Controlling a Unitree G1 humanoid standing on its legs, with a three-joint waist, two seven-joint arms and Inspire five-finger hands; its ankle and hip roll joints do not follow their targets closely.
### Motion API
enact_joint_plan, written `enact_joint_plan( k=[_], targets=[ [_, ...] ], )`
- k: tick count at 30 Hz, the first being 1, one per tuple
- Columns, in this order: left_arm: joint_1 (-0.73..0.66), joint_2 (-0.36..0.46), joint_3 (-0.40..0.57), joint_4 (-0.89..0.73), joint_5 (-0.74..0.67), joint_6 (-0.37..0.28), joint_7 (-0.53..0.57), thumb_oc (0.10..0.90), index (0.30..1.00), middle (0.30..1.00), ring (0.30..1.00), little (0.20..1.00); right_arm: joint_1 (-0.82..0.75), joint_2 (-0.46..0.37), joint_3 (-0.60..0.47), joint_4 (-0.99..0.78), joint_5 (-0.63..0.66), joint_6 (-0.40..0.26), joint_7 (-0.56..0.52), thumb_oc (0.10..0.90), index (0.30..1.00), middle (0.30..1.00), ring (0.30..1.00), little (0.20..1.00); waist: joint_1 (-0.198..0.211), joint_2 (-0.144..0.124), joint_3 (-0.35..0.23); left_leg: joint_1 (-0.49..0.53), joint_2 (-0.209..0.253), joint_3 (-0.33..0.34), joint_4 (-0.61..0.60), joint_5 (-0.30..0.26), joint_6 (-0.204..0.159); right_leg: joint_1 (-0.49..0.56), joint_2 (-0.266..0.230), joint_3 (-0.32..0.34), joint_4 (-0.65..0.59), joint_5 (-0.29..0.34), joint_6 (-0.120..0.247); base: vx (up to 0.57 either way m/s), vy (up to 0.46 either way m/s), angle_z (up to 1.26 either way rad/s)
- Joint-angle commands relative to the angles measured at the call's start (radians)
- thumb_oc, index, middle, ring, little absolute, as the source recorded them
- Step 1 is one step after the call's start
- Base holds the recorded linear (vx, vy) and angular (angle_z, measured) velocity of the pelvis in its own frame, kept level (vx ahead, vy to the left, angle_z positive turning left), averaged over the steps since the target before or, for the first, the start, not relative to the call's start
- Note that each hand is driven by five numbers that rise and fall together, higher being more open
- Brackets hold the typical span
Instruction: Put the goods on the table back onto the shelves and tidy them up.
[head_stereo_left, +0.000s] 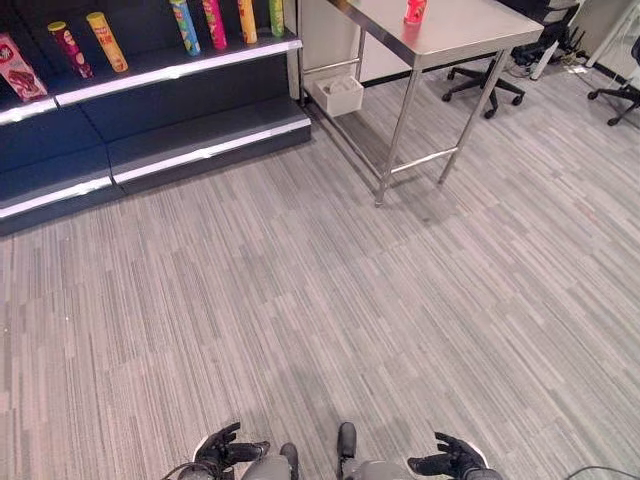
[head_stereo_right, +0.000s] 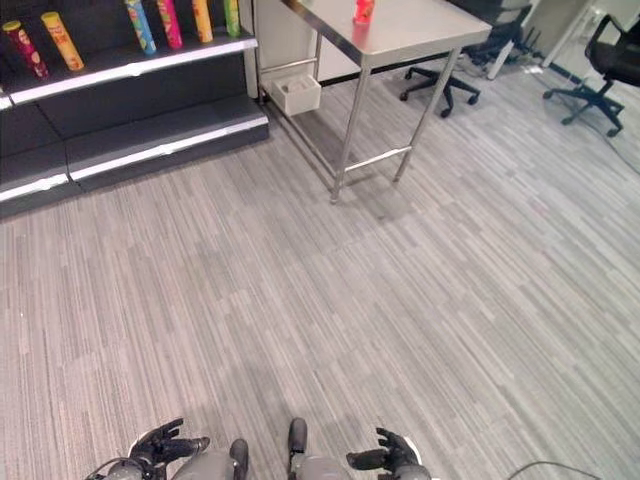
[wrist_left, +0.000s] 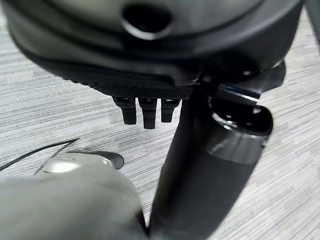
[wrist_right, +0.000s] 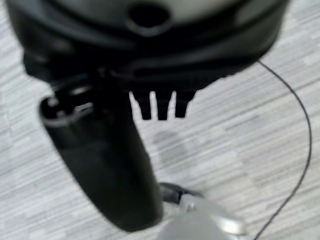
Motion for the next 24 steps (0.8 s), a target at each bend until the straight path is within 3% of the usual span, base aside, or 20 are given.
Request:
enact_joint_plan(
  k=[1, 4, 7, 9, 10, 12, 13, 14, 16, 18, 20, 22, 24],
  targets=[
    [0.015, 0.013, -0.031, 0.014, -0.002, -0.003, 0.025, 0.800, 0.900, 0.900, 0.900, 0.900, 0.014, -0.075, 0.022, -0.098, 0.025, -0.036, -0.024, 0.800, 0.900, 0.900, 0.900, 0.900, -0.003, -0.016, -0.003, -0.076, 0.026, -0.076, -0.001, 0.140, 0.043, 0.106, -0.026, 0.022, 0.015, -0.100, 0.106, 0.11, -0.047, 0.05],
    [0.016, 0.004, -0.022, 0.033, -0.013, -0.006, 0.028, 0.800, 0.900, 0.900, 0.900, 0.900, 0.006, -0.077, 0.019, -0.116, 0.034, -0.039, -0.024, 0.800, 0.900, 0.900, 0.900, 0.900, 0.008, -0.011, -0.024, -0.094, 0.040, -0.034, -0.186, 0.091, 0.046, 0.129, -0.024, 0.029, -0.015, -0.122, 0.121, 0.26, 0.027, -0.27],
    [0.025, 0.000, -0.024, 0.038, -0.004, -0.010, 0.029, 0.800, 0.900, 0.900, 0.900, 0.900, -0.004, -0.084, 0.026, -0.161, 0.035, -0.046, -0.037, 0.800, 0.900, 0.900, 0.900, 0.900, 0.039, 0.020, -0.042, -0.138, 0.084, 0.035, -0.517, 0.219, 0.018, 0.183, -0.013, 0.050, -0.052, -0.162, 0.134, 0.37, 0.137, -0.24],
    [0.028, 0.000, -0.028, 0.043, 0.015, -0.010, 0.031, 0.800, 0.900, 0.900, 0.900, 0.900, -0.010, -0.086, 0.019, -0.165, 0.031, -0.049, -0.048, 0.800, 0.900, 0.900, 0.900, 0.900, 0.054, 0.028, -0.052, -0.189, 0.105, 0.097, -0.614, 0.251, -0.003, 0.225, -0.021, 0.063, -0.055, -0.193, 0.148, 0.50, 0.221, -0.01],
    [0.060, 0.000, -0.010, 0.057, 0.026, -0.011, 0.026, 0.800, 0.900, 0.900, 0.900, 0.900, 0.002, -0.077, 0.021, -0.182, 0.014, -0.050, -0.035, 0.800, 0.900, 0.900, 0.900, 0.900, 0.065, 0.041, -0.090, -0.137, 0.112, 0.119, -0.653, 0.274, 0.000, 0.263, -0.035, 0.088, -0.055, -0.214, 0.170, 0.47, 0.229, -0.49],
    [0.061, -0.001, -0.002, 0.067, 0.029, -0.010, 0.024, 0.800, 0.900, 0.900, 0.900, 0.900, 0.001, -0.074, 0.020, -0.189, 0.004, -0.049, -0.031, 0.800, 0.900, 0.900, 0.900, 0.900, 0.067, 0.039, -0.105, -0.127, 0.099, 0.126, -0.647, 0.290, 0.002, 0.277, -0.057, 0.093, -0.055, -0.220, 0.181, 0.53, 0.363, -0.81],
    [0.072, 0.013, 0.026, 0.077, 0.037, -0.013, 0.023, 0.800, 0.900, 0.900, 0.900, 0.900, 0.009, -0.060, 0.006, -0.214, -0.015, -0.047, -0.020, 0.800, 0.900, 0.900, 0.900, 0.900, 0.073, 0.021, -0.144, -0.074, 0.067, 0.157, -0.623, 0.254, 0.039, 0.249, -0.143, 0.112, 0.049, -0.193, 0.234, 0.58, 0.435, -0.91],
    [0.072, 0.013, 0.026, 0.077, 0.037, -0.013, 0.023, 0.800, 0.900, 0.900, 0.900, 0.900, 0.009, -0.059, 0.006, -0.214, -0.015, -0.047, -0.020, 0.800, 0.900, 0.900, 0.900, 0.900, 0.075, 0.019, -0.144, -0.073, 0.066, 0.160, -0.623, 0.253, 0.040, 0.248, -0.145, 0.113, 0.051, -0.195, 0.235, 0.53, 0.400, -1.18],
    [0.067, 0.027, 0.034, 0.060, 0.038, -0.010, 0.024, 0.800, 0.900, 0.900, 0.900, 0.900, 0.002, -0.061, 0.006, -0.213, -0.026, -0.043, -0.012, 0.800, 0.900, 0.900, 0.900, 0.900, 0.071, 0.015, -0.139, -0.023, 0.043, 0.176, -0.617, 0.212, 0.075, 0.170, -0.177, 0.133, 0.235, -0.094, 0.258, 0.23, 0.221, -0.62],
    [0.055, 0.043, 0.035, 0.037, 0.037, -0.011, 0.026, 0.800, 0.900, 0.900, 0.900, 0.900, -0.012, -0.062, 0.004, -0.215, -0.031, -0.040, -0.011, 0.800, 0.900, 0.900, 0.900, 0.900, 0.059, 0.028, -0.118, 0.030, 0.028, 0.180, -0.621, 0.178, 0.105, 0.055, -0.191, 0.139, 0.444, 0.047, 0.245, 0.19, 0.269, -0.14],
    [0.043, 0.061, 0.029, 0.029, 0.049, -0.010, 0.028, 0.800, 0.900, 0.900, 0.900, 0.900, -0.017, -0.059, 0.006, -0.205, -0.037, -0.036, -0.014, 0.800, 0.900, 0.900, 0.900, 0.900, 0.041, 0.047, -0.099, 0.090, 0.025, 0.195, -0.638, 0.148, 0.124, -0.021, -0.209, 0.109, 0.567, 0.118, 0.233, 0.20, 0.279, -0.13],
    [0.025, 0.067, 0.023, 0.017, 0.047, -0.013, 0.029, 0.800, 0.900, 0.900, 0.900, 0.900, -0.019, -0.055, 0.004, -0.178, -0.035, -0.034, -0.017, 0.800, 0.900, 0.900, 0.900, 0.900, 0.022, 0.058, -0.089, 0.139, 0.012, 0.186, -0.646, 0.117, 0.132, -0.086, -0.211, 0.064, 0.589, 0.075, 0.216, 0.29, 0.203, 0.06],
    [0.005, 0.071, 0.012, 0.014, 0.046, -0.014, 0.030, 0.800, 0.900, 0.900, 0.900, 0.900, -0.022, -0.057, 0.001, -0.153, -0.027, -0.030, -0.017, 0.800, 0.900, 0.900, 0.900, 0.900, 0.001, 0.069, -0.079, 0.171, 0.008, 0.172, -0.648, 0.094, 0.130, -0.133, -0.192, 0.004, 0.505, 0.018, 0.209, 0.33, 0.091, 0.08]
  ],
)
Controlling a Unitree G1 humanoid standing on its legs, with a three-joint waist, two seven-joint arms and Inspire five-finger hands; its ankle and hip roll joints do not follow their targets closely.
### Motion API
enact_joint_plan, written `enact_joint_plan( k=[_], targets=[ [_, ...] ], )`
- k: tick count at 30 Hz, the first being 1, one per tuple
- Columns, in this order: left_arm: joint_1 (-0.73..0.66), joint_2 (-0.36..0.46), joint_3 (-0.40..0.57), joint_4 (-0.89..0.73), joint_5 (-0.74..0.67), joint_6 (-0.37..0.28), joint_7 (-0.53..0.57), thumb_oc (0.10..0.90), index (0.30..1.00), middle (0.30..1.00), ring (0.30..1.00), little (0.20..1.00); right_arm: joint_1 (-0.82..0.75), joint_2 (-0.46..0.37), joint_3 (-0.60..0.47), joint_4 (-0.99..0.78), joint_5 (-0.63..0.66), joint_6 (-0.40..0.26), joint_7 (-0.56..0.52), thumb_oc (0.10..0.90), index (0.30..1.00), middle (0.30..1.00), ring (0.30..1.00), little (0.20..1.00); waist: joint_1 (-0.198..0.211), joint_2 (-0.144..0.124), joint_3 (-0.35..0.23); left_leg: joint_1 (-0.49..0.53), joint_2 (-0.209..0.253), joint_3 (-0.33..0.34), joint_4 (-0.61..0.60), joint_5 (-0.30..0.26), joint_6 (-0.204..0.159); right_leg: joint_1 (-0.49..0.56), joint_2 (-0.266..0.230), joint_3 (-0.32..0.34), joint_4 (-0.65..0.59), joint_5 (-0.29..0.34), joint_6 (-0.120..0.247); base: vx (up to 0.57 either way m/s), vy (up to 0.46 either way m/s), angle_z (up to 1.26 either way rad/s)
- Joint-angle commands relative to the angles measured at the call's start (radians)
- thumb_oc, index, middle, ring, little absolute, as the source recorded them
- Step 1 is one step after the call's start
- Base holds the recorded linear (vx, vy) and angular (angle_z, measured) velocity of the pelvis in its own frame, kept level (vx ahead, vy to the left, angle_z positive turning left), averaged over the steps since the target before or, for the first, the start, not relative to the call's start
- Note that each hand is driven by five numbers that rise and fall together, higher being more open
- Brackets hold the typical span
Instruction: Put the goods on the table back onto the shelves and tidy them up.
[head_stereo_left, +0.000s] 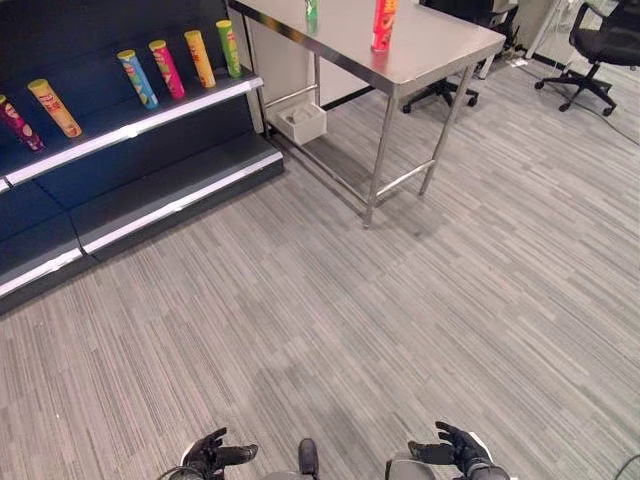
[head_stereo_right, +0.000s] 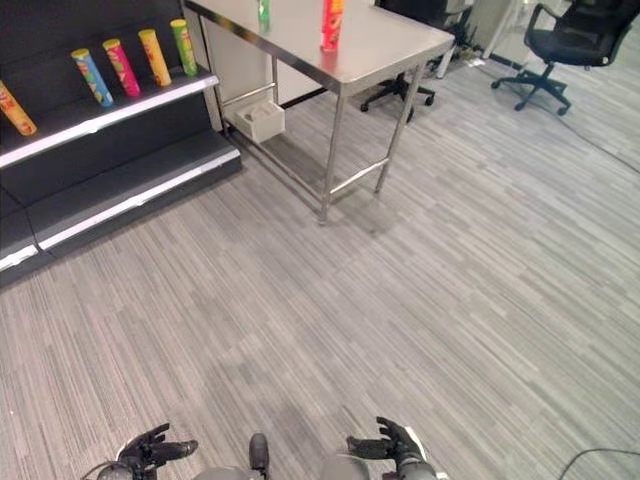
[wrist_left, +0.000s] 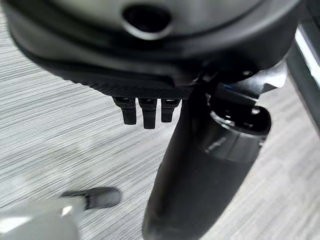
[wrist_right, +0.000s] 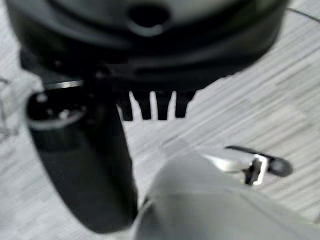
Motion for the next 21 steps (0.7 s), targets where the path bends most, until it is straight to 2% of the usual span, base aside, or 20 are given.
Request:
enact_joint_plan(
  k=[1, 2, 3, 4, 5, 7, 8, 9, 10, 14, 15, 17, 18, 19, 20, 21],
  targets=[
    [-0.028, 0.032, -0.019, -0.037, 0.045, -0.028, 0.012, 0.800, 0.900, 0.900, 0.900, 0.900, -0.071, -0.043, -0.023, -0.002, -0.008, -0.021, -0.021, 0.800, 0.900, 0.900, 0.900, 0.900, -0.028, -0.004, 0.071, -0.060, 0.011, -0.048, 0.013, -0.012, -0.106, 0.095, 0.075, -0.083, -0.428, 0.125, 0.001, 0.38, 0.027, 0.26],
    [-0.035, 0.033, -0.024, -0.033, 0.050, -0.027, 0.013, 0.800, 0.900, 0.900, 0.900, 0.900, -0.072, -0.043, -0.025, 0.008, -0.001, -0.020, -0.024, 0.800, 0.900, 0.900, 0.900, 0.900, -0.046, -0.011, 0.080, -0.030, 0.002, -0.060, 0.007, -0.028, -0.109, 0.077, 0.096, -0.094, -0.506, 0.130, 0.009, 0.32, 0.012, 0.23],
    [-0.035, 0.032, -0.024, -0.032, 0.050, -0.028, 0.013, 0.800, 0.900, 0.900, 0.900, 0.900, -0.072, -0.043, -0.025, 0.009, -0.001, -0.020, -0.024, 0.800, 0.900, 0.900, 0.900, 0.900, -0.048, -0.009, 0.084, -0.024, 0.005, -0.062, 0.007, -0.032, -0.109, 0.086, 0.098, -0.098, -0.510, 0.129, 0.009, 0.40, -0.028, 0.26],
    [-0.047, 0.034, -0.029, -0.028, 0.069, -0.028, 0.011, 0.800, 0.900, 0.900, 0.900, 0.900, -0.067, -0.041, -0.030, 0.029, 0.005, -0.017, -0.023, 0.800, 0.900, 0.900, 0.900, 0.900, -0.073, -0.024, 0.089, 0.030, -0.018, -0.084, 0.003, -0.074, -0.112, 0.061, 0.130, -0.112, -0.664, 0.175, 0.031, 0.47, -0.032, 0.42],
    [-0.052, 0.035, -0.029, -0.025, 0.085, -0.030, 0.009, 0.800, 0.900, 0.900, 0.900, 0.900, -0.062, -0.041, -0.035, 0.039, 0.005, -0.017, -0.025, 0.800, 0.900, 0.900, 0.900, 0.900, -0.089, -0.033, 0.094, 0.073, -0.030, -0.098, 0.003, -0.105, -0.115, 0.034, 0.147, -0.144, -0.742, 0.220, 0.048, 0.61, -0.048, 0.49],
    [-0.061, 0.032, -0.034, -0.020, 0.109, -0.027, 0.001, 0.800, 0.900, 0.900, 0.900, 0.900, -0.053, -0.039, -0.039, 0.054, -0.003, -0.014, -0.024, 0.800, 0.900, 0.900, 0.900, 0.900, -0.108, -0.044, 0.088, 0.117, -0.040, -0.109, 0.003, -0.137, -0.122, 0.005, 0.156, -0.198, -0.839, 0.250, 0.067, 0.50, -0.054, 0.33],
    [-0.058, 0.025, -0.038, -0.019, 0.121, -0.028, -0.006, 0.800, 0.900, 0.900, 0.900, 0.900, -0.042, -0.041, -0.041, 0.064, -0.015, -0.011, -0.020, 0.800, 0.900, 0.900, 0.900, 0.900, -0.116, -0.049, 0.081, 0.152, -0.037, -0.119, 0.003, -0.165, -0.129, 0.001, 0.150, -0.255, -0.852, 0.262, 0.071, 0.39, -0.048, 0.47],
    [-0.057, 0.025, -0.038, -0.019, 0.121, -0.028, -0.006, 0.800, 0.900, 0.900, 0.900, 0.900, -0.042, -0.041, -0.041, 0.064, -0.015, -0.012, -0.020, 0.800, 0.900, 0.900, 0.900, 0.900, -0.117, -0.048, 0.081, 0.153, -0.036, -0.120, 0.003, -0.165, -0.129, 0.002, 0.150, -0.257, -0.852, 0.262, 0.071, 0.51, -0.097, 0.51],
    [-0.051, 0.015, -0.051, -0.016, 0.138, -0.031, -0.010, 0.800, 0.900, 0.900, 0.900, 0.900, -0.027, -0.049, -0.041, 0.066, -0.017, -0.014, -0.015, 0.800, 0.900, 0.900, 0.900, 0.900, -0.121, -0.052, 0.056, 0.174, -0.038, -0.129, 0.003, -0.196, -0.130, 0.026, 0.141, -0.276, -0.854, 0.271, 0.056, 0.43, -0.113, 0.49],
    [-0.058, 0.003, -0.072, -0.020, 0.146, -0.028, -0.017, 0.800, 0.900, 0.900, 0.900, 0.900, -0.007, -0.066, -0.052, 0.073, -0.009, -0.020, -0.011, 0.800, 0.900, 0.900, 0.900, 0.900, -0.145, -0.036, 0.031, 0.215, 0.008, -0.134, 0.010, -0.226, -0.158, 0.063, 0.160, -0.263, -0.853, 0.278, 0.031, 0.39, -0.156, 0.44],
    [-0.052, -0.007, -0.085, -0.047, 0.133, -0.032, -0.016, 0.800, 0.900, 0.900, 0.900, 0.900, -0.006, -0.076, -0.055, 0.078, -0.004, -0.022, -0.010, 0.800, 0.900, 0.900, 0.900, 0.900, -0.149, -0.015, 0.027, 0.199, 0.043, -0.138, 0.110, -0.210, -0.187, 0.093, 0.180, -0.246, -0.841, 0.260, 0.010, 0.50, -0.271, 0.53],
    [-0.045, -0.010, -0.092, -0.057, 0.126, -0.032, -0.019, 0.800, 0.900, 0.900, 0.900, 0.900, -0.004, -0.080, -0.052, 0.076, 0.008, -0.027, -0.001, 0.800, 0.900, 0.900, 0.900, 0.900, -0.151, -0.007, 0.022, 0.158, 0.061, -0.126, 0.256, -0.144, -0.226, 0.137, 0.202, -0.231, -0.840, 0.228, -0.018, 0.34, -0.200, 0.17],
    [-0.045, -0.009, -0.092, -0.057, 0.126, -0.032, -0.019, 0.800, 0.900, 0.900, 0.900, 0.900, -0.004, -0.079, -0.052, 0.076, 0.008, -0.027, -0.001, 0.800, 0.900, 0.900, 0.900, 0.900, -0.153, -0.010, 0.020, 0.154, 0.057, -0.129, 0.255, -0.140, -0.225, 0.134, 0.197, -0.232, -0.840, 0.229, -0.017, 0.30, -0.220, 0.06],
    [-0.035, -0.004, -0.097, -0.087, 0.110, -0.028, -0.021, 0.800, 0.900, 0.900, 0.900, 0.900, -0.004, -0.086, -0.047, 0.059, 0.007, -0.024, -0.001, 0.800, 0.900, 0.900, 0.900, 0.900, -0.138, -0.018, 0.039, 0.048, 0.069, -0.127, 0.515, -0.030, -0.254, 0.191, 0.214, -0.210, -0.841, 0.188, -0.055, 0.16, -0.147, -0.10],
    [-0.035, -0.003, -0.097, -0.088, 0.110, -0.028, -0.021, 0.800, 0.900, 0.900, 0.900, 0.900, -0.004, -0.085, -0.047, 0.059, 0.007, -0.024, -0.001, 0.800, 0.900, 0.900, 0.900, 0.900, -0.141, -0.021, 0.036, 0.044, 0.065, -0.129, 0.513, -0.025, -0.254, 0.188, 0.209, -0.212, -0.841, 0.189, -0.054, 0.26, -0.222, -0.08],
    [-0.030, -0.002, -0.093, -0.093, 0.102, -0.027, -0.019, 0.800, 0.900, 0.900, 0.900, 0.900, -0.009, -0.088, -0.042, 0.056, 0.006, -0.023, -0.002, 0.800, 0.900, 0.900, 0.900, 0.900, -0.133, -0.032, 0.044, 0.008, 0.062, -0.131, 0.611, 0.023, -0.259, 0.211, 0.213, -0.199, -0.844, 0.173, -0.070, 0.15, -0.147, -0.27]
  ],
)
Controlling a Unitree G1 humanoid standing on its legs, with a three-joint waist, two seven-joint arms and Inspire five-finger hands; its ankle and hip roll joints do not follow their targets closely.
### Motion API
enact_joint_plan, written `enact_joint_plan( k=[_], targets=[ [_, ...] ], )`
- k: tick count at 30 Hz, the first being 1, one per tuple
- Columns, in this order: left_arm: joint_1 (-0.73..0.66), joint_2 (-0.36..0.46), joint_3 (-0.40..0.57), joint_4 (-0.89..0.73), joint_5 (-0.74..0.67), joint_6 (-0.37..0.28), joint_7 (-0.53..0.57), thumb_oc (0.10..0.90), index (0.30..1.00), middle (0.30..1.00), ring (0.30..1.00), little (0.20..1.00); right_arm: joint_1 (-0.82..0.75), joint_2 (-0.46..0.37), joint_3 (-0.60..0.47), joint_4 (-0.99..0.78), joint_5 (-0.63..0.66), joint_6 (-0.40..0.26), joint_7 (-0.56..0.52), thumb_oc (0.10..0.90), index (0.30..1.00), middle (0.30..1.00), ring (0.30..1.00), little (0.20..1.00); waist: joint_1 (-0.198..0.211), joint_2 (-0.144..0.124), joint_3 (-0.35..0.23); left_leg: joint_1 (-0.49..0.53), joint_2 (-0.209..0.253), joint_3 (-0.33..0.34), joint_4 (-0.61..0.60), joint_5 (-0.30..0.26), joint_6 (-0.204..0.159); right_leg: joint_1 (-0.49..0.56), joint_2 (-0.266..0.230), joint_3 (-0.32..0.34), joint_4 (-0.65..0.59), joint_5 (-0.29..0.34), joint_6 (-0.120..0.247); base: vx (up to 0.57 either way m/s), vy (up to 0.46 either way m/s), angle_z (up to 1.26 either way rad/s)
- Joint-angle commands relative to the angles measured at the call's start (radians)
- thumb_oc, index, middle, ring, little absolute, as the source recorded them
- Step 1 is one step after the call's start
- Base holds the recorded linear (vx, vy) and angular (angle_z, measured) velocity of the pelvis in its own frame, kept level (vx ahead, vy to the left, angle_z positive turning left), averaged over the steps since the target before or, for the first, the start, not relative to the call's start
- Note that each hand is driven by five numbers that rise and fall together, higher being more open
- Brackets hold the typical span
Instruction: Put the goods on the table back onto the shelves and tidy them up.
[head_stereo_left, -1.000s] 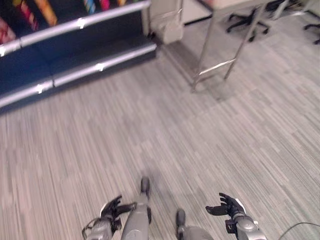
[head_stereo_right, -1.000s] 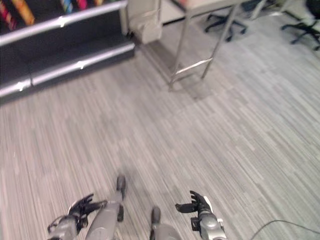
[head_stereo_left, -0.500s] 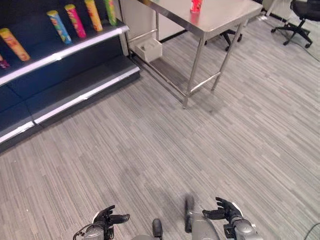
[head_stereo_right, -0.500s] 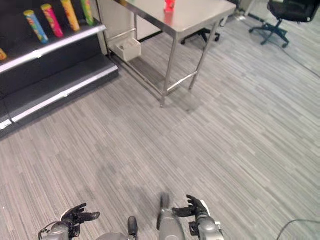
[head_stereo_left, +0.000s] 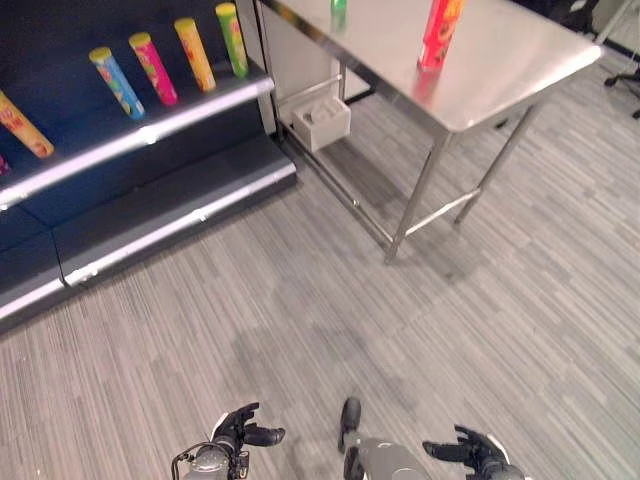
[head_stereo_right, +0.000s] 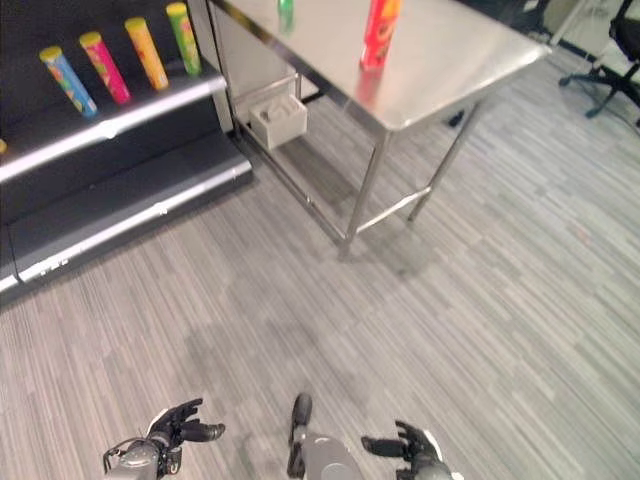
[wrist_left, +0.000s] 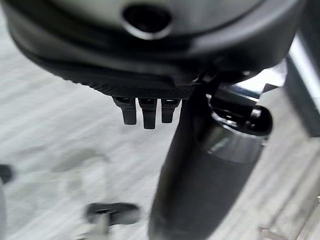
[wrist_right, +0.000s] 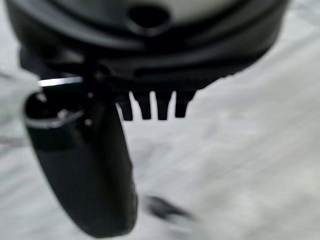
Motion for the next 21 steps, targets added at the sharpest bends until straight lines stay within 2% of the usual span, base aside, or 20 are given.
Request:
enact_joint_plan(
  k=[1, 2, 3, 4, 5, 6, 7, 8, 9, 12, 13, 15, 16, 17, 19, 21],
  targets=[
    [0.010, 0.057, -0.016, -0.010, -0.007, -0.017, 0.011, 0.800, 0.900, 0.900, 0.900, 0.900, 0.016, -0.048, 0.017, 0.036, 0.003, 0.005, -0.009, 0.800, 0.900, 0.900, 0.900, 0.900, 0.019, -0.038, 0.021, -0.071, -0.020, 0.045, -0.076, 0.058, 0.117, 0.022, -0.041, 0.108, -0.037, 0.007, 0.183, 0.32, -0.227, -0.36],
    [0.009, 0.053, -0.016, -0.015, -0.020, -0.018, 0.016, 0.800, 0.900, 0.900, 0.900, 0.900, -0.003, -0.056, 0.026, 0.028, 0.009, 0.007, -0.013, 0.800, 0.900, 0.900, 0.900, 0.900, 0.046, -0.052, 0.041, -0.173, 0.000, 0.093, -0.030, 0.015, 0.155, 0.067, -0.046, 0.133, -0.043, -0.020, 0.177, 0.32, -0.168, -0.39],
    [0.011, 0.050, -0.015, -0.014, -0.029, -0.018, 0.016, 0.800, 0.900, 0.900, 0.900, 0.900, -0.008, -0.057, 0.029, 0.023, 0.012, 0.007, -0.016, 0.800, 0.900, 0.900, 0.900, 0.900, 0.060, -0.062, 0.045, -0.229, 0.001, 0.111, -0.057, -0.007, 0.172, 0.086, -0.057, 0.143, -0.045, -0.030, 0.179, 0.37, -0.087, -0.38],
    [0.015, 0.049, -0.015, -0.020, -0.030, -0.019, 0.014, 0.800, 0.900, 0.900, 0.900, 0.900, -0.009, -0.059, 0.028, 0.007, 0.017, 0.003, -0.018, 0.800, 0.900, 0.900, 0.900, 0.900, 0.075, -0.063, 0.052, -0.259, 0.010, 0.125, -0.123, -0.031, 0.185, 0.106, -0.060, 0.158, -0.045, -0.039, 0.185, 0.38, 0.056, -0.49],
    [0.022, 0.045, -0.018, -0.022, -0.028, -0.021, 0.014, 0.800, 0.900, 0.900, 0.900, 0.900, -0.013, -0.064, 0.032, -0.008, 0.017, -0.002, -0.022, 0.800, 0.900, 0.900, 0.900, 0.900, 0.098, -0.057, 0.057, -0.286, 0.015, 0.135, -0.306, -0.031, 0.190, 0.131, -0.062, 0.174, -0.045, -0.058, 0.197, 0.29, 0.072, -0.59],
    [0.022, 0.045, -0.018, -0.022, -0.028, -0.021, 0.014, 0.800, 0.900, 0.900, 0.900, 0.900, -0.013, -0.064, 0.032, -0.008, 0.017, -0.002, -0.022, 0.800, 0.900, 0.900, 0.900, 0.900, 0.097, -0.060, 0.055, -0.286, 0.012, 0.135, -0.313, -0.026, 0.191, 0.128, -0.064, 0.173, -0.045, -0.057, 0.198, 0.39, 0.151, -0.50],
    [0.030, 0.042, -0.015, -0.015, -0.027, -0.021, 0.015, 0.800, 0.900, 0.900, 0.900, 0.900, -0.019, -0.068, 0.044, -0.010, 0.010, -0.006, -0.026, 0.800, 0.900, 0.900, 0.900, 0.900, 0.127, -0.034, 0.054, -0.295, 0.017, 0.081, -0.543, 0.067, 0.170, 0.162, -0.041, 0.195, -0.045, -0.085, 0.203, 0.35, 0.121, -0.54],
    [0.030, 0.043, -0.014, -0.009, -0.029, -0.023, 0.017, 0.800, 0.900, 0.900, 0.900, 0.900, -0.025, -0.070, 0.050, -0.005, 0.003, -0.006, -0.030, 0.800, 0.900, 0.900, 0.900, 0.900, 0.141, -0.023, 0.050, -0.324, 0.018, 0.036, -0.620, 0.118, 0.158, 0.177, -0.029, 0.209, -0.045, -0.096, 0.203, 0.59, 0.178, -0.47],
    [0.023, 0.038, -0.017, 0.016, -0.027, -0.023, 0.019, 0.800, 0.900, 0.900, 0.900, 0.900, -0.034, -0.067, 0.050, 0.007, -0.003, -0.008, -0.037, 0.800, 0.900, 0.900, 0.900, 0.900, 0.156, -0.016, 0.054, -0.349, 0.018, -0.014, -0.736, 0.168, 0.126, 0.218, -0.023, 0.239, -0.045, -0.121, 0.201, 0.37, 0.087, -0.51],
    [0.027, 0.036, -0.016, 0.038, -0.021, -0.022, 0.017, 0.800, 0.900, 0.900, 0.900, 0.900, -0.034, -0.060, 0.056, 0.014, -0.011, -0.006, -0.030, 0.800, 0.900, 0.900, 0.900, 0.900, 0.156, -0.008, 0.045, -0.317, 0.033, -0.007, -0.773, 0.174, 0.117, 0.242, -0.019, 0.264, -0.045, -0.138, 0.211, 0.26, 0.109, -0.94],
    [0.032, 0.036, -0.014, 0.038, -0.014, -0.024, 0.019, 0.800, 0.900, 0.900, 0.900, 0.900, -0.029, -0.056, 0.054, 0.014, -0.018, -0.004, -0.031, 0.800, 0.900, 0.900, 0.900, 0.900, 0.156, 0.001, 0.042, -0.297, 0.040, -0.006, -0.769, 0.196, 0.115, 0.256, -0.020, 0.271, -0.045, -0.150, 0.214, 0.24, 0.186, -0.98],
    [0.034, 0.036, -0.009, 0.055, -0.007, -0.024, 0.019, 0.800, 0.900, 0.900, 0.900, 0.900, -0.034, -0.043, 0.053, 0.031, -0.027, 0.002, -0.028, 0.800, 0.900, 0.900, 0.900, 0.900, 0.158, -0.004, 0.020, -0.271, 0.040, 0.026, -0.764, 0.181, 0.120, 0.270, -0.059, 0.300, -0.045, -0.164, 0.229, 0.33, 0.348, -0.74],
    [0.033, 0.040, -0.005, 0.069, 0.002, -0.026, 0.020, 0.800, 0.900, 0.900, 0.900, 0.900, -0.042, -0.031, 0.054, 0.048, -0.034, 0.006, -0.021, 0.800, 0.900, 0.900, 0.900, 0.900, 0.162, -0.013, 0.000, -0.253, 0.033, 0.060, -0.760, 0.161, 0.137, 0.269, -0.098, 0.314, -0.043, -0.157, 0.250, 0.39, 0.411, -0.92],
    [0.031, 0.045, -0.002, 0.072, 0.005, -0.025, 0.020, 0.800, 0.900, 0.900, 0.900, 0.900, -0.043, -0.025, 0.057, 0.055, -0.038, 0.008, -0.017, 0.800, 0.900, 0.900, 0.900, 0.900, 0.163, -0.018, -0.008, -0.237, 0.030, 0.077, -0.761, 0.147, 0.147, 0.263, -0.116, 0.322, -0.024, -0.156, 0.259, 0.30, 0.327, -0.83],
    [0.026, 0.054, 0.002, 0.074, 0.006, -0.026, 0.023, 0.800, 0.900, 0.900, 0.900, 0.900, -0.049, -0.018, 0.057, 0.078, -0.046, 0.013, -0.015, 0.800, 0.900, 0.900, 0.900, 0.900, 0.166, -0.025, -0.015, -0.217, 0.016, 0.099, -0.758, 0.118, 0.174, 0.237, -0.147, 0.337, 0.032, -0.155, 0.280, 0.20, 0.230, -0.75],
    [0.020, 0.063, 0.004, 0.066, 0.000, -0.024, 0.024, 0.800, 0.900, 0.900, 0.900, 0.900, -0.052, -0.014, 0.053, 0.088, -0.048, 0.017, -0.013, 0.800, 0.900, 0.900, 0.900, 0.900, 0.166, -0.024, -0.014, -0.197, -0.001, 0.112, -0.756, 0.094, 0.199, 0.181, -0.165, 0.348, 0.143, -0.138, 0.302, 0.14, 0.226, -0.15]
  ],
)
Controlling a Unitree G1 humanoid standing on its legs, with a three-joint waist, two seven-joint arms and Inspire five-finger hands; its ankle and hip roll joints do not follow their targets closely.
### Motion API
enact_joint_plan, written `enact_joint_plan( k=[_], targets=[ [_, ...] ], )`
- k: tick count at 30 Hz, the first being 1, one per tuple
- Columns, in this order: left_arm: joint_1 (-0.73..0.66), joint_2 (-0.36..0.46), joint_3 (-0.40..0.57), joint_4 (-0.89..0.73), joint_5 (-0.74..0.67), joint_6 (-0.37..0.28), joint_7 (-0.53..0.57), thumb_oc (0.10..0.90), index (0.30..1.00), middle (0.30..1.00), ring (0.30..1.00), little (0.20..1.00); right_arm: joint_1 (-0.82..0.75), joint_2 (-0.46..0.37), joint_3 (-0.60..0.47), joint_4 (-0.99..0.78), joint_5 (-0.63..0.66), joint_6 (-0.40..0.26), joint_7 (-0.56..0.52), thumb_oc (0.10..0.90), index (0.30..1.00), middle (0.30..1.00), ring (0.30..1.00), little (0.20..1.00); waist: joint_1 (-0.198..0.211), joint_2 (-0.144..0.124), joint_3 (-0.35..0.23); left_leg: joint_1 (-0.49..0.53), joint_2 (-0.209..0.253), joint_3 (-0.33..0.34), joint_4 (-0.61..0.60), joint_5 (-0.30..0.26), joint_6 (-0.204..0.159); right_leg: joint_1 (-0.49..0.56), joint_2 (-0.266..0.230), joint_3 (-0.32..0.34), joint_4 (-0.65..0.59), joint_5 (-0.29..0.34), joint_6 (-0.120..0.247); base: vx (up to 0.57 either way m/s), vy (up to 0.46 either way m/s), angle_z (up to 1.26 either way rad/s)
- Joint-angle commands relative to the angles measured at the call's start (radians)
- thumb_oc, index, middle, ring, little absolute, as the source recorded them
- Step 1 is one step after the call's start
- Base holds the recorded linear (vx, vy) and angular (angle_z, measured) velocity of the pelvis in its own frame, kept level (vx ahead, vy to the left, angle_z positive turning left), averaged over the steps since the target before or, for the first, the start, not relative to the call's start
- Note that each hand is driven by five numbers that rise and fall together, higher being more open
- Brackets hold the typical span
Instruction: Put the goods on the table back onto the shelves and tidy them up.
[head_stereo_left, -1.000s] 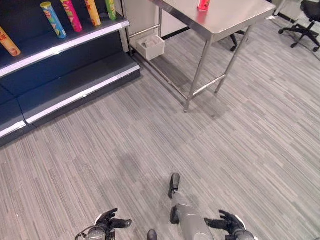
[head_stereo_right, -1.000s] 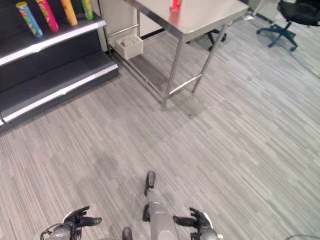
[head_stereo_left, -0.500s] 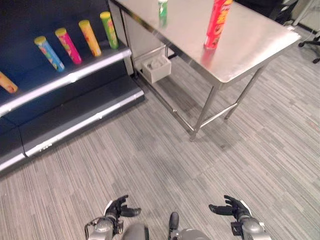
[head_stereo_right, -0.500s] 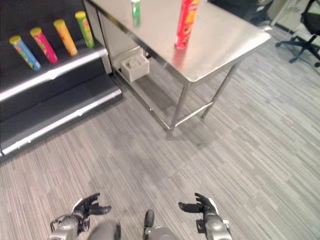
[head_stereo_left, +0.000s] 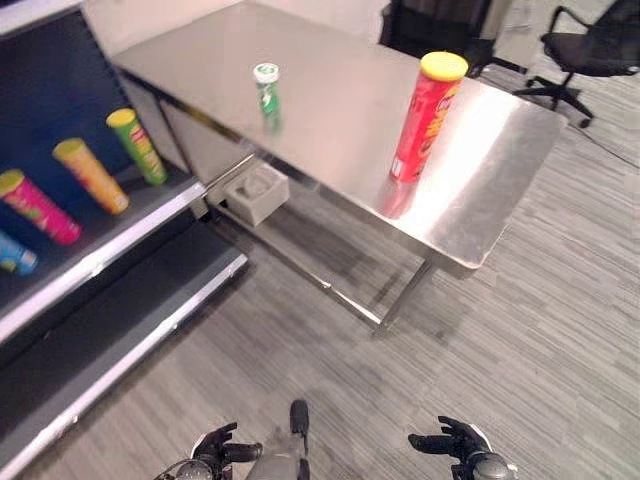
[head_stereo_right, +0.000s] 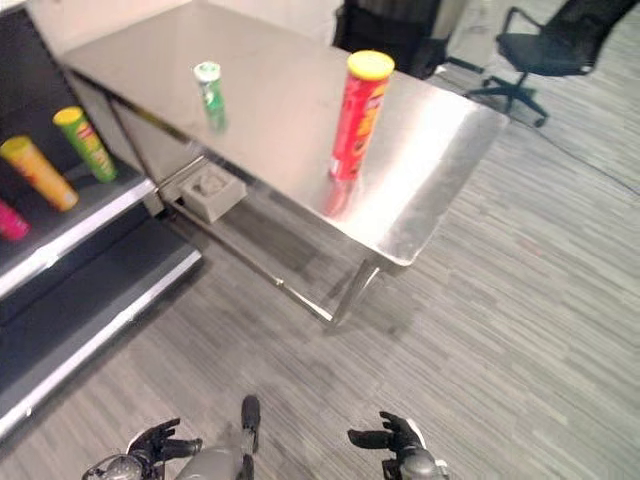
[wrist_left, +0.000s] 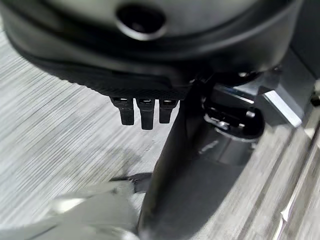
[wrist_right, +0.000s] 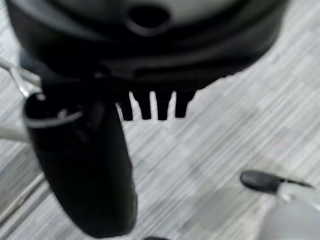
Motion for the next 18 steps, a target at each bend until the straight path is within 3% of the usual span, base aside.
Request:
enact_joint_plan(
  k=[1, 2, 5, 6, 8, 9, 11, 16, 18],
  targets=[
    [0.009, 0.027, -0.030, -0.063, 0.007, -0.014, 0.004, 0.800, 0.900, 0.900, 0.900, 0.900, -0.005, -0.082, -0.013, -0.040, -0.019, -0.011, -0.010, 0.800, 0.900, 0.900, 0.900, 0.900, 0.030, 0.023, 0.003, 0.006, 0.072, -0.017, 0.026, -0.092, -0.125, -0.165, 0.028, 0.058, -0.047, 0.088, 0.016, 0.09, 0.361, 0.19],
    [-0.011, 0.042, -0.035, -0.071, 0.004, -0.012, 0.007, 0.800, 0.900, 0.900, 0.900, 0.900, -0.018, -0.082, -0.022, -0.029, -0.009, -0.010, -0.014, 0.800, 0.900, 0.900, 0.900, 0.900, 0.004, 0.035, 0.040, 0.040, 0.057, -0.014, 0.015, -0.110, -0.096, -0.293, 0.024, 0.071, 0.175, 0.207, 0.010, 0.04, 0.271, 0.21],
    [-0.022, 0.053, -0.043, -0.067, 0.012, -0.008, 0.006, 0.800, 0.900, 0.900, 0.900, 0.900, -0.019, -0.076, -0.016, -0.031, -0.005, -0.013, -0.018, 0.800, 0.900, 0.900, 0.900, 0.900, -0.004, 0.047, 0.054, 0.056, 0.062, -0.003, 0.010, -0.124, -0.091, -0.354, 0.016, 0.046, 0.258, 0.217, 0.000, 0.07, 0.157, 0.23],
    [-0.028, 0.059, -0.040, -0.072, 0.011, -0.011, 0.008, 0.800, 0.900, 0.900, 0.900, 0.900, -0.015, -0.075, -0.013, -0.032, -0.008, -0.011, -0.019, 0.800, 0.900, 0.900, 0.900, 0.900, -0.006, 0.045, 0.049, 0.079, 0.063, 0.007, 0.007, -0.145, -0.096, -0.370, -0.017, -0.009, 0.194, 0.200, -0.006, 0.20, 0.056, 0.05],
    [-0.039, 0.067, -0.041, -0.075, 0.006, -0.016, 0.013, 0.800, 0.900, 0.900, 0.900, 0.900, -0.018, -0.078, -0.013, -0.025, -0.010, -0.007, -0.019, 0.800, 0.900, 0.900, 0.900, 0.900, -0.011, 0.042, 0.053, 0.100, 0.071, 0.009, 0.004, -0.164, -0.107, -0.377, -0.034, -0.073, 0.061, 0.176, -0.006, 0.27, -0.100, -0.30],
    [-0.063, 0.067, -0.061, -0.064, 0.018, -0.018, 0.011, 0.800, 0.900, 0.900, 0.900, 0.900, -0.016, -0.081, -0.015, 0.012, -0.003, 0.000, -0.018, 0.800, 0.900, 0.900, 0.900, 0.900, -0.040, 0.005, 0.057, 0.123, 0.051, 0.002, 0.010, -0.190, -0.122, -0.350, -0.020, -0.090, -0.214, 0.223, 0.031, 0.24, -0.176, -0.26],
    [-0.062, 0.056, -0.061, -0.063, 0.021, -0.023, 0.010, 0.800, 0.900, 0.900, 0.900, 0.900, -0.007, -0.083, -0.023, 0.022, 0.001, 0.001, -0.018, 0.800, 0.900, 0.900, 0.900, 0.900, -0.037, -0.006, 0.044, 0.126, 0.057, -0.004, 0.013, -0.187, -0.130, -0.317, -0.012, -0.088, -0.252, 0.245, 0.028, 0.16, -0.200, 0.64],
    [-0.039, 0.030, -0.042, -0.033, 0.011, -0.017, 0.011, 0.800, 0.900, 0.900, 0.900, 0.900, 0.025, -0.086, -0.108, 0.077, 0.063, -0.003, -0.037, 0.800, 0.900, 0.900, 0.900, 0.900, -0.044, -0.011, 0.008, 0.163, 0.090, 0.001, 0.009, -0.200, -0.151, -0.248, 0.007, -0.106, -0.299, 0.229, 0.016, 0.16, -0.160, 0.16],
    [-0.018, 0.029, -0.021, -0.037, 0.002, -0.015, 0.009, 0.800, 0.900, 0.900, 0.900, 0.900, 0.053, -0.116, -0.233, 0.095, 0.152, -0.014, -0.064, 0.800, 0.900, 0.900, 0.900, 0.900, -0.059, -0.009, -0.013, 0.190, 0.109, 0.012, 0.003, -0.210, -0.162, -0.222, 0.016, -0.106, -0.304, 0.212, 0.014, 0.17, -0.077, -0.02]
  ],
)
